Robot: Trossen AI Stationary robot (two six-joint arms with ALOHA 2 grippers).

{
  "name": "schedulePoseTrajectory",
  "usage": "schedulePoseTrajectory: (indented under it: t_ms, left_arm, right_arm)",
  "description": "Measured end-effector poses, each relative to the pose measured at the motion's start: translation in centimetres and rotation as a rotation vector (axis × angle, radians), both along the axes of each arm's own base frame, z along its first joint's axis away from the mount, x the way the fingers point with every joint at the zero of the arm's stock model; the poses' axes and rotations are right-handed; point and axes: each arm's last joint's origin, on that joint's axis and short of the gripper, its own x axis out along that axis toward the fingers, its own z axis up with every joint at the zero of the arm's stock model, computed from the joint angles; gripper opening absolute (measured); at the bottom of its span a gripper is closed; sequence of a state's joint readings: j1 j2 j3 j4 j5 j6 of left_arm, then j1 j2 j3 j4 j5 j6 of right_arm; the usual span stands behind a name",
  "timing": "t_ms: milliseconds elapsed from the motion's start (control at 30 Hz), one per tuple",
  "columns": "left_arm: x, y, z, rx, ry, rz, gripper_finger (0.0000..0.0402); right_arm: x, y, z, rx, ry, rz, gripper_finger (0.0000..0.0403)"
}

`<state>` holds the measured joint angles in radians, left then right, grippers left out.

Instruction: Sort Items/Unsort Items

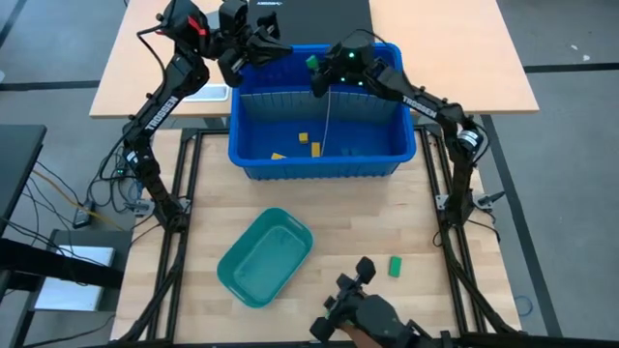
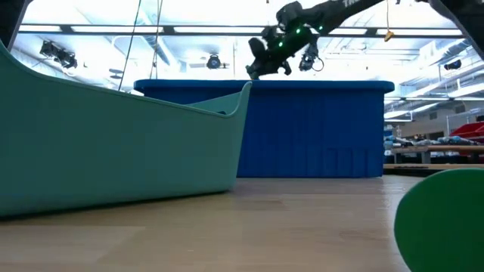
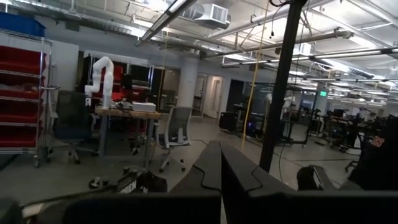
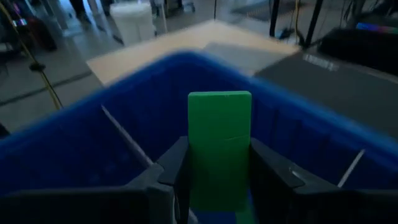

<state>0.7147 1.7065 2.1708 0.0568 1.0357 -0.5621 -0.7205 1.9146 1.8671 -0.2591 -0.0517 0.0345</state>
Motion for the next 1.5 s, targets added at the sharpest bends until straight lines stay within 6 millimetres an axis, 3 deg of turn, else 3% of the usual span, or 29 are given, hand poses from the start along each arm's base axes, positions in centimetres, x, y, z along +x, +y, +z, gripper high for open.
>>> schedulePoseTrajectory:
  t_ms: [100,367,533,667,800,1167,1367,1500]
  left_arm:
    - [0.0,0.0,0.0,-0.009,0.001,0.007,0.0000]
    - [0.0,0.0,0.0,-0.017,-0.001,0.014,0.0000]
    - [0.0,0.0,0.0,-0.017,-0.001,0.014,0.0000]
    - [0.0,0.0,0.0,-0.017,-0.001,0.014,0.0000]
    - [0.1,0.0,0.0,-0.009,-0.001,0.017,0.0000]
    - [0.6,0.4,-1.6,-0.026,0.122,0.028,0.0000]
    - [0.8,0.8,-4.4,-0.060,0.316,0.075,0.0000]
    - [0.2,1.4,-7.1,-0.055,0.519,0.229,0.0000]
  right_arm:
    - [0.7,0.0,-0.8,0.024,0.005,0.000,0.0123]
    - [0.3,-0.1,-0.2,0.074,-0.078,-0.062,0.0341]
    - [-0.3,-0.1,0.7,0.115,-0.060,-0.081,0.0379]
    - [-0.7,0.4,2.3,0.106,-0.004,-0.056,0.0352]
    - [-1.2,1.6,4.0,0.128,0.060,0.051,0.0291]
    - [-2.1,6.4,7.2,0.125,0.281,0.325,0.0016]
    - [-3.4,9.1,8.4,0.161,0.339,0.364,0.0004]
    - [-5.0,10.9,9.7,0.178,0.351,0.368,0.0003]
